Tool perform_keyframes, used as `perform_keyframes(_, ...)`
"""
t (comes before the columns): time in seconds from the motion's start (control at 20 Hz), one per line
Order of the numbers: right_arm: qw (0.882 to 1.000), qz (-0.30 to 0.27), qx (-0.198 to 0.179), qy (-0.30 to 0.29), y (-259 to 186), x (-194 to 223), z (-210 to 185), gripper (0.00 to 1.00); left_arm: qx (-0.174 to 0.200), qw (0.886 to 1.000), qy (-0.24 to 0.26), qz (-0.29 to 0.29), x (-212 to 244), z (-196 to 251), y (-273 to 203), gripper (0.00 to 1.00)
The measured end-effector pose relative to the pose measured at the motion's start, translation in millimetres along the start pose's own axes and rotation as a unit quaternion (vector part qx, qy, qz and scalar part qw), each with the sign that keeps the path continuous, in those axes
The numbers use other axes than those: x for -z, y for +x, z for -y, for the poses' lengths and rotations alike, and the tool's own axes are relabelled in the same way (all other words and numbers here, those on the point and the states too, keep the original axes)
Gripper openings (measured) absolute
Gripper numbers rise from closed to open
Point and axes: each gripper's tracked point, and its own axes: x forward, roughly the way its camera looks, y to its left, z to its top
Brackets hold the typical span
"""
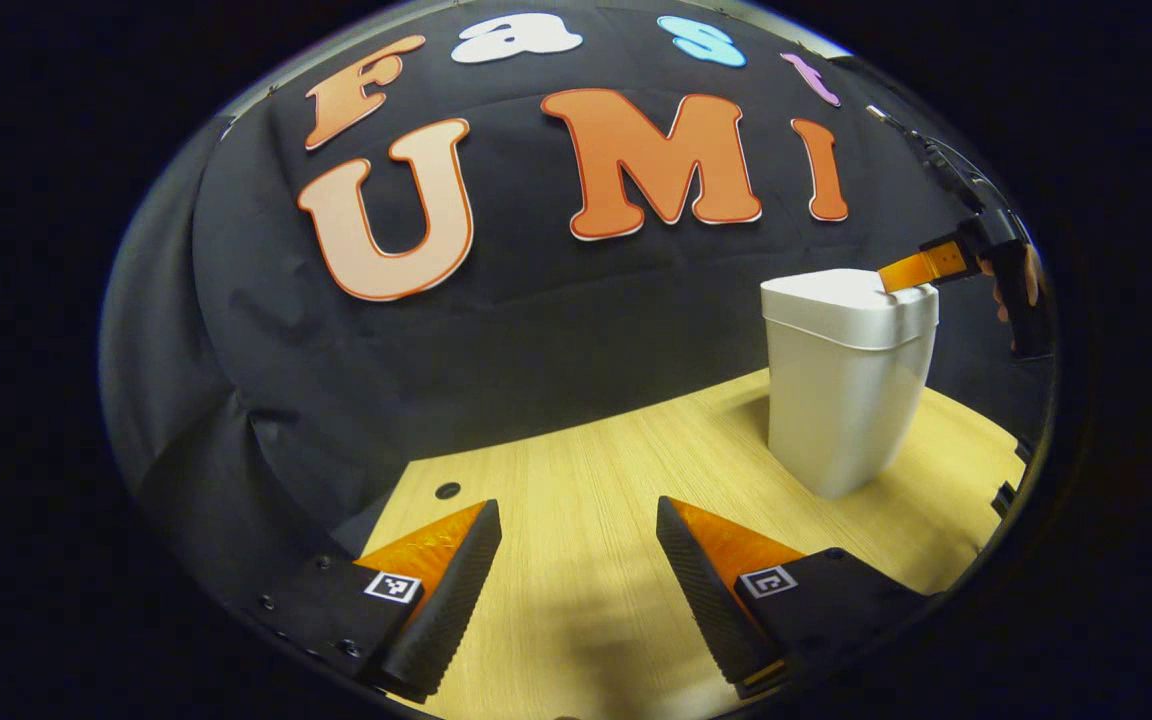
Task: Press the lid of the desktop garbage bin to open it, pick up the crumpled paper on the desktop and throw it into the bin, then pick up the pop can on the desktop and drop it into the bin, and finally close the garbage bin lid.
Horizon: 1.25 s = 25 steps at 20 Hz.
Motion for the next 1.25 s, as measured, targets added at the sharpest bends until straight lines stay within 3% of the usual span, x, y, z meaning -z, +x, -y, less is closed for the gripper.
perform_keyframes(0.05, 1.000, 0.002, -0.005, 0.003, -3, 0, -3, 0.84, -0.006, 1.000, 0.003, 0.010, -7, -3, 1, 0.99)
perform_keyframes(0.2, 1.000, 0.012, -0.014, -0.004, -8, 3, -16, 0.85, -0.015, 0.999, -0.008, 0.035, -26, -13, 2, 0.99)
perform_keyframes(0.75, 0.994, 0.056, -0.055, -0.072, -39, 6, -70, 0.86, -0.026, 0.992, -0.054, 0.113, -97, -35, -7, 0.99)
perform_keyframes(1.25, 0.991, 0.096, -0.065, -0.073, -63, 11, -96, 0.86, -0.023, 0.981, -0.076, 0.177, -125, -34, -36, 0.99)
